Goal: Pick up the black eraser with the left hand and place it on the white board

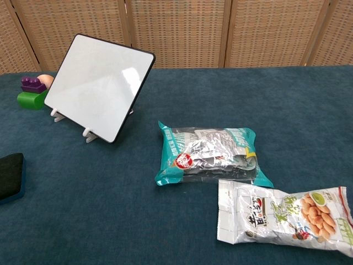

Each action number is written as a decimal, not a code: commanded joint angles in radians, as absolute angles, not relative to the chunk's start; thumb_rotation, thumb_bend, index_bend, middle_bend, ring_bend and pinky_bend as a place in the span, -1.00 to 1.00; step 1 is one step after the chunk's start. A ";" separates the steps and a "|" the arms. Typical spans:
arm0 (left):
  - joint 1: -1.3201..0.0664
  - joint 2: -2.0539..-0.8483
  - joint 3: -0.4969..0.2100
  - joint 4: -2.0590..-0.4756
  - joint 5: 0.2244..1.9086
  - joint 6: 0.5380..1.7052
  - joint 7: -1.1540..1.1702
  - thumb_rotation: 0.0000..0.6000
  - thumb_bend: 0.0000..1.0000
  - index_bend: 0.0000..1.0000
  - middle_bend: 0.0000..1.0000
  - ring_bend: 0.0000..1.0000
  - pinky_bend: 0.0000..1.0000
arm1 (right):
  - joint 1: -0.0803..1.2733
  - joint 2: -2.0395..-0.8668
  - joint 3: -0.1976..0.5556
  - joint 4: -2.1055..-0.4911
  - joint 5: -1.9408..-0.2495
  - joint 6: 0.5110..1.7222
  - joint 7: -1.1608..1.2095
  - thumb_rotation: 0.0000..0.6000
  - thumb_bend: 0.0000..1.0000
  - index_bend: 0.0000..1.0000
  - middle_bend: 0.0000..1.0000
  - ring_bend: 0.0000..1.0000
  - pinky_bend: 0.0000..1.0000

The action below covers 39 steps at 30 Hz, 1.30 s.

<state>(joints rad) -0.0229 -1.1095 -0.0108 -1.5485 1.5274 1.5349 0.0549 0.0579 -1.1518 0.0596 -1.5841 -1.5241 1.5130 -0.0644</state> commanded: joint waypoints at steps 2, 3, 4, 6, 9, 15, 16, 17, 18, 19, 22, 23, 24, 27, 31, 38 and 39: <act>-0.024 -1.110 -0.010 -1.548 1.527 1.533 0.057 1.00 -1.00 -1.00 -1.00 -1.00 -1.00 | 0.058 -1.152 0.059 -1.584 -1.525 1.514 -0.064 1.00 -0.79 -0.87 -1.00 -1.00 -1.00; -0.024 -1.111 -0.010 -1.548 1.527 1.533 0.058 1.00 -1.00 -1.00 -1.00 -1.00 -1.00 | 0.058 -1.152 0.059 -1.584 -1.525 1.514 -0.064 1.00 -0.79 -0.87 -1.00 -1.00 -1.00; -0.024 -1.111 -0.010 -1.548 1.527 1.533 0.058 1.00 -1.00 -1.00 -1.00 -1.00 -1.00 | 0.057 -1.152 0.059 -1.583 -1.525 1.514 -0.064 1.00 -0.79 -0.87 -1.00 -1.00 -1.00; -0.024 -1.111 -0.010 -1.547 1.527 1.532 0.059 1.00 -1.00 -1.00 -1.00 -1.00 -1.00 | 0.057 -1.152 0.059 -1.583 -1.525 1.515 -0.062 1.00 -0.79 -0.87 -1.00 -1.00 -1.00; -0.027 -1.113 -0.009 -1.546 1.528 1.525 0.064 1.00 -1.00 -1.00 -1.00 -1.00 -1.00 | 0.057 -1.152 0.059 -1.582 -1.525 1.515 -0.061 1.00 -0.79 -0.87 -1.00 -1.00 -1.00; -0.065 -1.108 0.001 -1.554 1.571 1.482 0.089 1.00 -1.00 -1.00 -1.00 -1.00 -1.00 | 0.059 -1.152 0.060 -1.584 -1.524 1.512 -0.067 1.00 -0.79 -0.87 -1.00 -1.00 -1.00; -0.082 -1.107 0.003 -1.550 1.592 1.469 0.099 1.00 -1.00 -1.00 -1.00 -1.00 -1.00 | 0.059 -1.152 0.061 -1.585 -1.523 1.511 -0.069 1.00 -0.79 -0.87 -1.00 -1.00 -1.00; -0.100 -1.105 0.004 -1.543 1.611 1.453 0.115 1.00 -1.00 -1.00 -1.00 -1.00 -1.00 | 0.059 -1.152 0.061 -1.586 -1.522 1.511 -0.071 1.00 -0.79 -0.87 -1.00 -1.00 -1.00; -0.130 -1.104 0.007 -1.530 1.643 1.423 0.134 1.00 -1.00 -1.00 -1.00 -1.00 -1.00 | 0.059 -1.152 0.061 -1.586 -1.520 1.510 -0.072 1.00 -0.79 -0.87 -1.00 -1.00 -1.00; -0.160 -1.103 0.011 -1.517 1.678 1.396 0.131 1.00 -1.00 -1.00 -1.00 -1.00 -1.00 | 0.059 -1.152 0.061 -1.586 -1.520 1.510 -0.072 1.00 -0.79 -0.87 -1.00 -1.00 -1.00; -0.304 -1.117 0.044 -1.411 1.828 1.273 0.007 1.00 -1.00 -0.93 -1.00 -1.00 -1.00 | 0.060 -1.152 0.062 -1.588 -1.519 1.508 -0.074 1.00 -0.79 -0.87 -1.00 -1.00 -1.00; -0.333 -1.127 0.053 -1.384 1.851 1.249 -0.025 1.00 -1.00 -0.89 -1.00 -1.00 -1.00 | 0.061 -1.152 0.062 -1.589 -1.518 1.508 -0.076 1.00 -0.79 -0.87 -1.00 -1.00 -1.00; -0.364 -1.143 0.060 -1.350 1.878 1.233 -0.059 1.00 -1.00 -0.83 -1.00 -1.00 -1.00 | 0.061 -1.151 0.062 -1.590 -1.518 1.508 -0.077 1.00 -0.79 -0.87 -1.00 -1.00 -1.00; -0.407 -1.189 0.069 -1.278 1.914 1.219 -0.086 1.00 -0.98 -0.72 -1.00 -1.00 -1.00 | 0.062 -1.151 0.063 -1.592 -1.515 1.506 -0.081 1.00 -0.79 -0.87 -1.00 -1.00 -1.00; -0.451 -1.240 0.085 -1.219 1.927 1.171 -0.081 1.00 -0.91 -0.63 -1.00 -1.00 -1.00 | 0.063 -1.150 0.064 -1.595 -1.511 1.502 -0.083 1.00 -0.79 -0.87 -1.00 -1.00 -1.00; -0.481 -1.288 0.106 -1.181 1.910 1.111 -0.025 1.00 -0.89 -0.49 -1.00 -1.00 -1.00 | 0.064 -1.148 0.065 -1.596 -1.510 1.499 -0.080 1.00 -0.79 -0.87 -1.00 -1.00 -1.00; -0.483 -1.293 0.109 -1.173 1.900 1.097 -0.025 1.00 -0.89 -0.48 -1.00 -1.00 -1.00 | 0.064 -1.148 0.065 -1.596 -1.510 1.499 -0.079 1.00 -0.79 -0.87 -1.00 -1.00 -1.00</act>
<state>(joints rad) -0.4785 -1.2844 0.1034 -1.1823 1.9112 1.1105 -0.0283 0.0643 -1.1484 0.0648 -1.5961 -1.5095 1.4990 -0.0790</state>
